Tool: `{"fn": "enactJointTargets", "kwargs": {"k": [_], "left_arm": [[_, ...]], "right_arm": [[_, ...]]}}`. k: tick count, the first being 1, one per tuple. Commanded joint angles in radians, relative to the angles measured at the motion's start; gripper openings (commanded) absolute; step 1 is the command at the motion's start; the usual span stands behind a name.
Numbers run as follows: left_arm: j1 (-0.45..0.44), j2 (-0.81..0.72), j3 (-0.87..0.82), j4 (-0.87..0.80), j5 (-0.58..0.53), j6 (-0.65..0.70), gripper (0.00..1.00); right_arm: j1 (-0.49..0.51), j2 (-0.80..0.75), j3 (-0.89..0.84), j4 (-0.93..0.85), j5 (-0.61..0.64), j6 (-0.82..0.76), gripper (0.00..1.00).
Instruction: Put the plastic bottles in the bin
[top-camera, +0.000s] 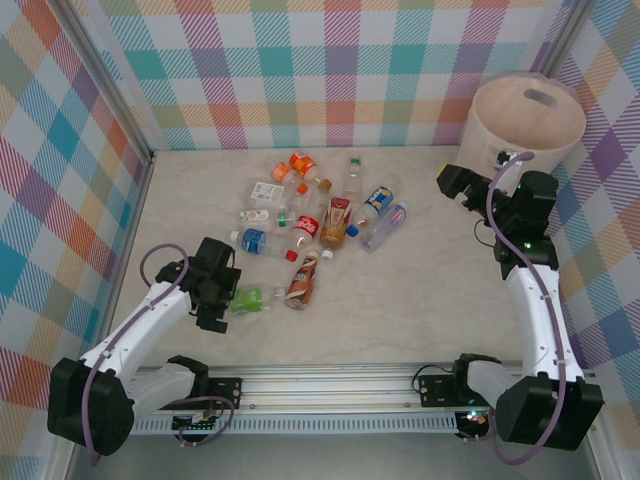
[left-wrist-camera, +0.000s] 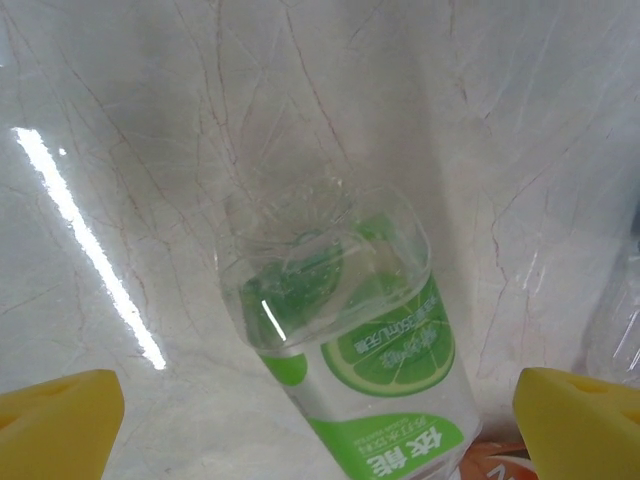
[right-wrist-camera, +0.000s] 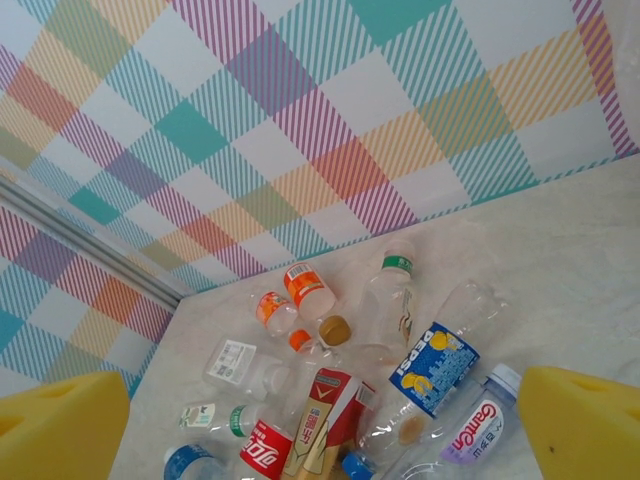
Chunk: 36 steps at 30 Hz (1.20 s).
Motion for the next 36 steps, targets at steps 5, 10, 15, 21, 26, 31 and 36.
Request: {"fn": "enactJointTargets", "kwargs": {"k": [5,10,15,21,26,31,36], "left_arm": [[-0.018,0.032,-0.079,0.099,-0.035,-0.125,1.00],[-0.018,0.059,-0.122,0.167,-0.057,-0.170,0.96],[-0.019,0.098,-0.148,0.249,-0.089,-0.179,0.88],[-0.018,0.156,-0.156,0.324,-0.111,-0.168,0.69],[-0.018,0.141,-0.138,0.326,-0.193,-0.094,0.58],[-0.018,0.033,-0.095,0.243,-0.300,0.066,0.55],[-0.019,-0.096,0.035,0.233,-0.351,0.429,0.56]], "right_arm": [[0.006,-0.036,-0.036,0.038,-0.055,-0.040,1.00],[0.006,-0.029,-0.048,0.039,-0.077,-0.039,1.00],[0.008,-0.017,-0.045,0.042,-0.100,-0.035,1.00],[0.021,0.003,-0.025,-0.001,-0.105,-0.036,1.00],[0.058,0.014,-0.020,-0.023,-0.093,-0.068,1.00],[0.111,0.014,-0.015,-0.040,-0.069,-0.137,1.00],[0.198,0.024,-0.018,-0.050,-0.016,-0.191,1.00]]}}
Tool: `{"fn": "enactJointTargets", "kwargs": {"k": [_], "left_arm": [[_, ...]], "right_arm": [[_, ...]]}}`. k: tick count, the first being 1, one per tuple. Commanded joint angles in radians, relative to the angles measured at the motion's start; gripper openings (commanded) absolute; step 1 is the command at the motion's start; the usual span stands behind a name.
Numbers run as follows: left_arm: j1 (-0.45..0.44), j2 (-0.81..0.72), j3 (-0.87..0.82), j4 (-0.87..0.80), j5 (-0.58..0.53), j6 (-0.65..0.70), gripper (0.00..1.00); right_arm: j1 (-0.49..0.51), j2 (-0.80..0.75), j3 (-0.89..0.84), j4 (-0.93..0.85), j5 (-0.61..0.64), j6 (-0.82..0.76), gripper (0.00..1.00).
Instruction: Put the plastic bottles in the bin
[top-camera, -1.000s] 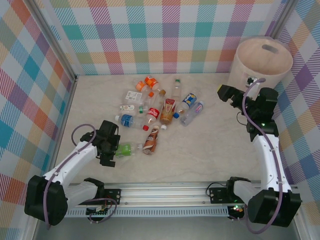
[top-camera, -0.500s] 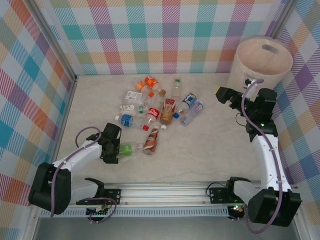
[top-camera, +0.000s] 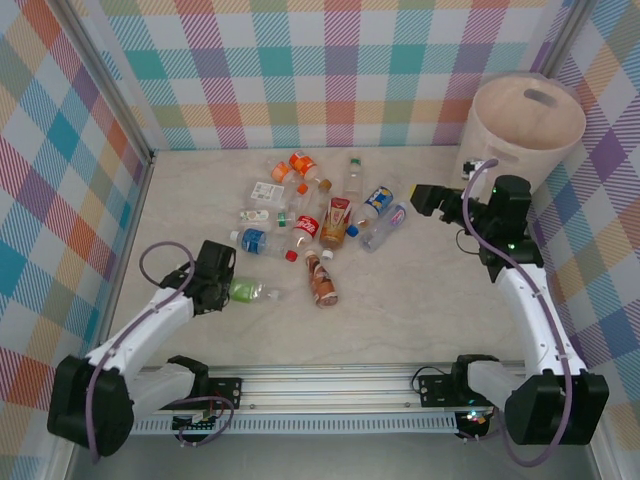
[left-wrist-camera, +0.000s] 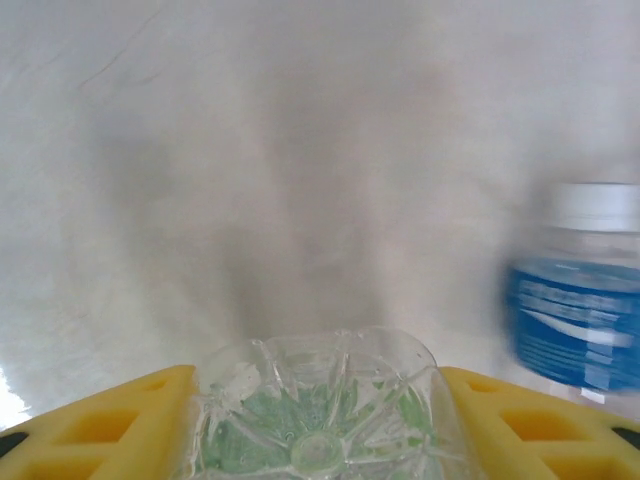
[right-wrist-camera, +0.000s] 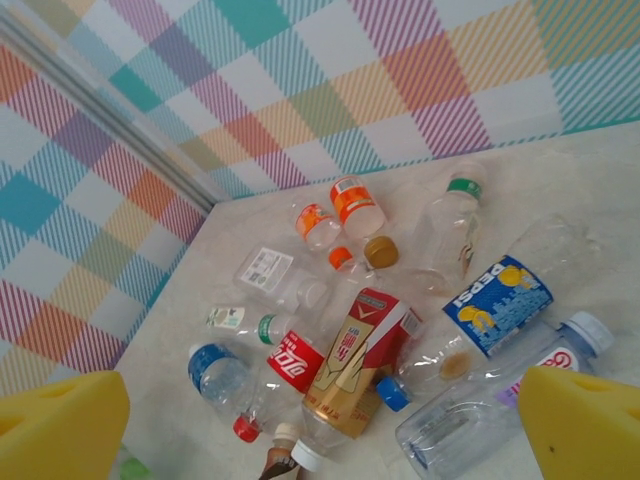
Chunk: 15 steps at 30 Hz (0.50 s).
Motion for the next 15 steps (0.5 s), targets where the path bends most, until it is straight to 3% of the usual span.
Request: {"fn": "enactJointTargets", "kwargs": {"k": [1,8,15], "left_arm": [[-0.019,-0.064,0.139,-0.017,-0.071,0.331,0.55],[-0.099,0.070,0.401,0.084,0.093,0.647,0.54],[-0.226,0.292,0.606,0.242,0.303,0.779,0.53]], "right_arm": [[0.059,0.012,0.023,-0.014,0.043,-0.074,1.00],[0.214,0.050,0.029,-0.046,0.012,-0.101,1.00],[0.368,0.088,0.069,-0.069,-0.070,-0.149,1.00]]}}
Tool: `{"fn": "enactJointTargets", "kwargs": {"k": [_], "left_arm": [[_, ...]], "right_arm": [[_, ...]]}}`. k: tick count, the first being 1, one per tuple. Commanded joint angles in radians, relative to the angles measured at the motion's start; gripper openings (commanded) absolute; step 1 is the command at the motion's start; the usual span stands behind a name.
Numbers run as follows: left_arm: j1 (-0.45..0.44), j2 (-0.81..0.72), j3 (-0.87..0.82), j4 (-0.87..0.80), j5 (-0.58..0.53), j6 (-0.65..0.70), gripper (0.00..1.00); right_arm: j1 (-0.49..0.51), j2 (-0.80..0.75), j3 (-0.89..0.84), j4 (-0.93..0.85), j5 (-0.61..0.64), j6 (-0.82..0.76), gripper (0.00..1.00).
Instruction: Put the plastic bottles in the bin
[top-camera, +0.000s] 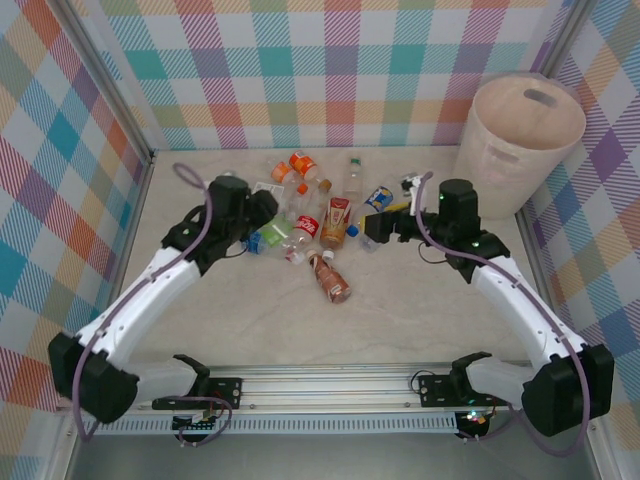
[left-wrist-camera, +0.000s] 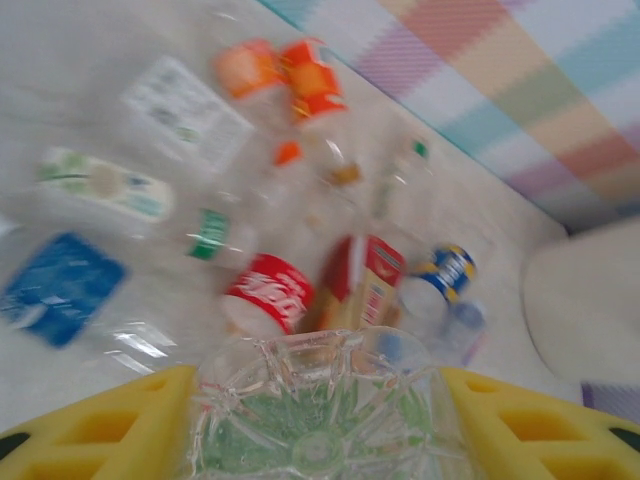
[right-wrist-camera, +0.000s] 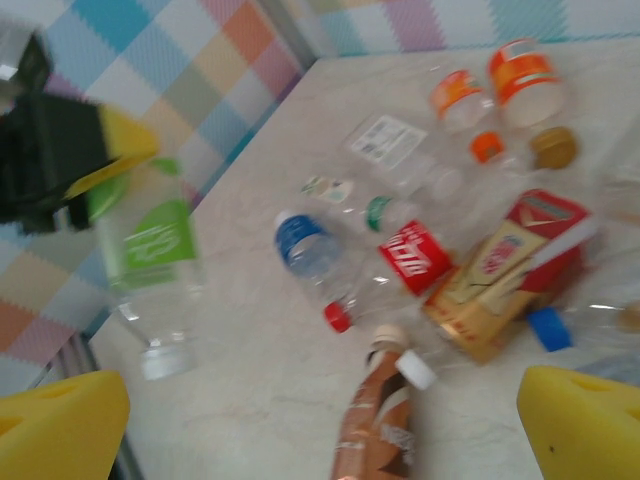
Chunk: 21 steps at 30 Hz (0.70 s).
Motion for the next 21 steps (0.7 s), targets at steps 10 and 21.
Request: {"fn": "enactJointTargets", "kwargs": {"k": [10,21], "left_arm": [[-0.159,0.207,0.269,0.126,0.217,0.176,0.53],[-0.172,0.228,0.268,0.204,0.257,0.139,0.53]], "right_arm": [[0.127,0.115,0.112,0.034,-0.088,0.021,1.00],[0.166,0.201,0.118,0.120,-0.100,0.085,0.99]]}}
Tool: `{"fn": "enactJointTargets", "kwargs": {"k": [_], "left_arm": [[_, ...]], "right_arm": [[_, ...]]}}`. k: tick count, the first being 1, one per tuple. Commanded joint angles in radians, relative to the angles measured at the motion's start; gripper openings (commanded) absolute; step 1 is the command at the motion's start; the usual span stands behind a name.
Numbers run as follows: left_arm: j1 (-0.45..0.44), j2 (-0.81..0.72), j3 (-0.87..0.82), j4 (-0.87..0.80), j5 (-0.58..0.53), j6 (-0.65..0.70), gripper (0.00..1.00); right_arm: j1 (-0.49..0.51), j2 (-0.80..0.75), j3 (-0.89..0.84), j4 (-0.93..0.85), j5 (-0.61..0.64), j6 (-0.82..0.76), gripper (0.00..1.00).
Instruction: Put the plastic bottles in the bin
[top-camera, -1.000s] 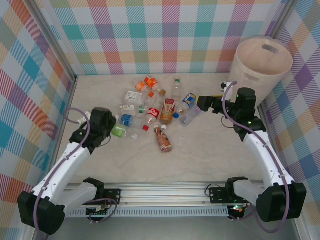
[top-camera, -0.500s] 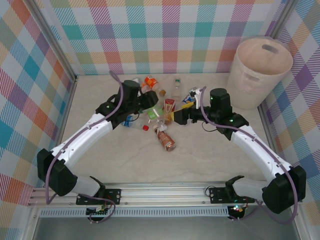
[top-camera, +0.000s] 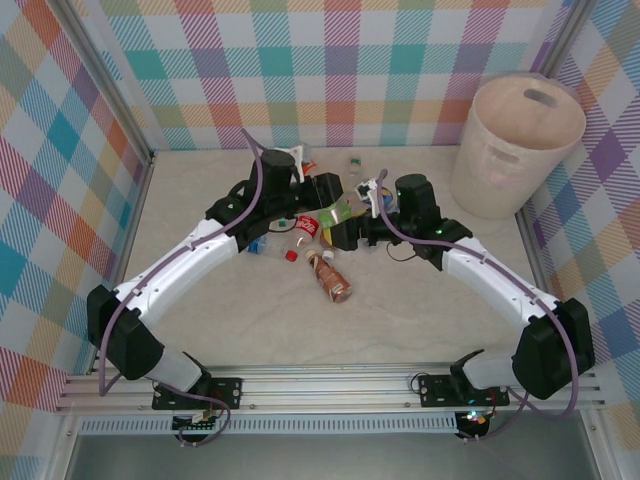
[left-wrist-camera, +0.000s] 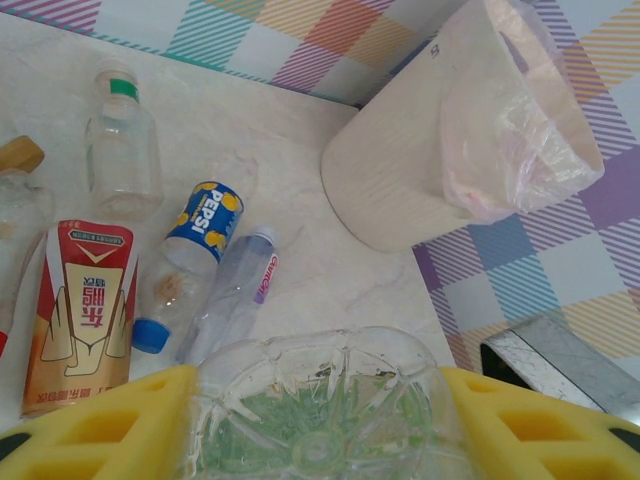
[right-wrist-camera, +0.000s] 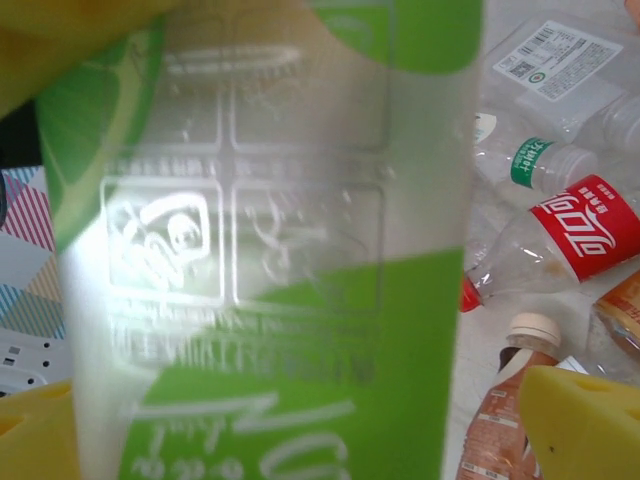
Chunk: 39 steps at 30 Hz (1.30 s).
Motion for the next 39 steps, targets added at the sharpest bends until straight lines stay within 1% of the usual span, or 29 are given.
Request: {"fn": "enactJointTargets", "kwargs": {"k": [1,3,6,9,12,13,14,15,17,18,19,21,22,25,28,32,36,39], "left_arm": [[-0.016,0.007,0.024,0.047,0.022,-0.009,0.53],[-0.016,0.011,0.025,0.043,0.021,-0.008,0.53],[-0.016,0.011,0.025,0.041,0.022,-0.008,0.54],[-0.016,0.014,0.028,0.040,0.023,-0.006,0.54],[-0.016,0.018,0.034,0.032,0.021,-0.007,0.55],[-0.016,0.020,0.041,0.025,0.017,-0.008,0.57],[-0.016,0.020,0.048,0.013,0.012,-0.010,0.62],[-0.015,0.022,0.056,0.011,0.010,-0.014,0.68],[-0.014,0.022,0.084,-0.054,0.012,-0.022,0.87],[-0.016,0.016,0.092,-0.065,0.011,-0.022,0.95],[-0.016,0.005,0.097,-0.076,0.000,-0.023,1.00],[-0.016,-0.020,0.091,-0.099,-0.049,-0.032,1.00],[-0.016,-0.035,0.087,-0.119,-0.100,-0.047,1.00],[-0.014,-0.068,0.072,-0.213,-0.297,-0.115,1.00],[-0.013,-0.085,0.051,-0.291,-0.435,-0.178,1.00],[-0.011,-0.116,0.004,-0.321,-0.478,-0.204,1.00],[-0.008,-0.151,-0.049,-0.383,-0.576,-0.289,1.00],[-0.005,-0.179,-0.114,-0.378,-0.609,-0.346,1.00]], "right_arm": [[0.007,0.007,0.029,0.068,-0.009,0.031,0.91],[0.007,0.006,0.028,0.068,0.001,0.025,0.79],[0.007,-0.006,0.012,0.092,-0.003,0.000,0.66],[0.007,-0.022,-0.003,0.111,0.028,-0.010,0.59],[0.008,-0.031,-0.006,0.109,0.058,-0.019,0.57],[0.007,-0.034,-0.005,0.105,0.071,-0.021,0.56],[0.005,-0.036,-0.003,0.099,0.089,-0.019,0.55],[0.006,-0.036,0.002,0.087,0.108,-0.019,0.54],[-0.007,-0.030,0.033,0.025,0.147,-0.025,0.54],[-0.017,-0.028,0.047,-0.007,0.165,-0.027,0.53],[-0.035,-0.026,0.060,-0.033,0.181,-0.026,0.53],[-0.083,-0.022,0.078,-0.067,0.203,-0.011,0.52],[-0.114,-0.018,0.090,-0.086,0.209,-0.006,0.52],[-0.210,0.004,0.142,-0.155,0.239,0.005,0.52],[-0.309,0.031,0.197,-0.203,0.257,0.004,0.51],[-0.428,0.091,0.313,-0.266,0.276,-0.015,0.51],[-0.534,0.168,0.454,-0.283,0.270,-0.007,0.52],[-0.591,0.229,0.562,-0.295,0.267,0.006,0.52]]}}
